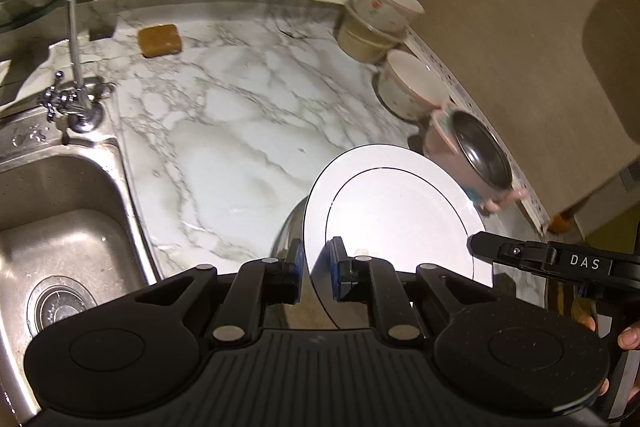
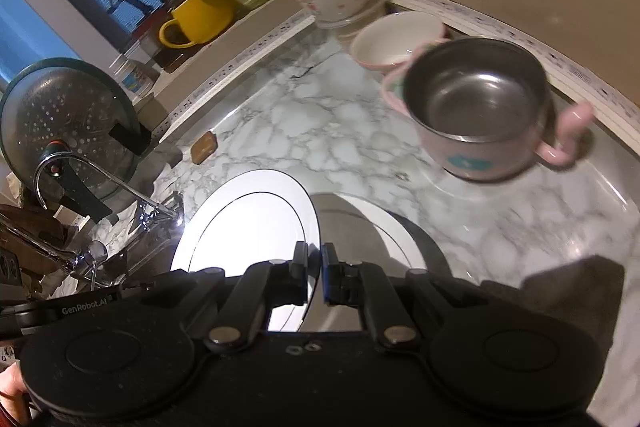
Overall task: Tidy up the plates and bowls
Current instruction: 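Carry the small white plate with both grippers over the stacked plates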
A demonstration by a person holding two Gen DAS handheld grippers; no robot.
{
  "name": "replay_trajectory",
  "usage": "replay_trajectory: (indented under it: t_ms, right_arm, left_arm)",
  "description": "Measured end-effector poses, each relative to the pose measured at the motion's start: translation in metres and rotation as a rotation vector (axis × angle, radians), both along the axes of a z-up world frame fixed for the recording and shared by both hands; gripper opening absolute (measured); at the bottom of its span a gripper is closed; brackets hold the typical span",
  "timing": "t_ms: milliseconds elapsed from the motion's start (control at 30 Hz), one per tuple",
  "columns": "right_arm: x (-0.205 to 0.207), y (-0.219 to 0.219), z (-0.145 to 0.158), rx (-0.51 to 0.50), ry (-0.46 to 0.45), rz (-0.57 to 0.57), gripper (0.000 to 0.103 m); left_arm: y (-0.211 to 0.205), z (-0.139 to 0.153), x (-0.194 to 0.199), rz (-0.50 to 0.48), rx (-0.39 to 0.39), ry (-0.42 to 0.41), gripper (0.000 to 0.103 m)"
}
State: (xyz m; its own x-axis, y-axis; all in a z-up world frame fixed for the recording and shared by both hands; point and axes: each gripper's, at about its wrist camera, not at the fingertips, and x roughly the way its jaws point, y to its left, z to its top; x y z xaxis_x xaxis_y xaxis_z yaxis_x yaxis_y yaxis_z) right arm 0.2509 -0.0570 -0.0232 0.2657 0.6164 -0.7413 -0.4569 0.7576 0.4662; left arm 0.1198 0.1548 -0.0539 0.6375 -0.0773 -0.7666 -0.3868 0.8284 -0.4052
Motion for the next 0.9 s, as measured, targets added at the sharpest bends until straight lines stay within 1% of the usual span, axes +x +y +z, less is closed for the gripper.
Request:
replay_trajectory:
  t_ms: [200,467,667,767,900]
  right_arm:
    - [-0.010,-0.024,-0.011,-0.009,0.032,-0.038,0.008]
    - [-0.016,-0.046,-0.021,-0.034,0.056,-0.061,0.008]
    - [-0.016,-0.048,-0.027,-0.061,0.061,-0.058,0.007]
    - [-0.017,-0.048,-0.028,-0.061,0.061,-0.058,0.007]
    - [-0.017,-0.046,-0.030,-0.069,0.063,-0.055,0.007]
  left_arm:
    - [-0.018,-0.010,0.005,-0.062,0.028,0.014,0.012]
    - [-0.031,-0.027,0.013,-0.113,0.021,0.028,0.012]
    - [-0.033,-0.037,0.019,-0.124,0.027,0.045,0.013]
    - [-0.030,-0.041,0.022,-0.124,0.015,0.055,0.013]
    - [-0.029,-0.044,0.025,-0.125,0.020,0.066,0.014]
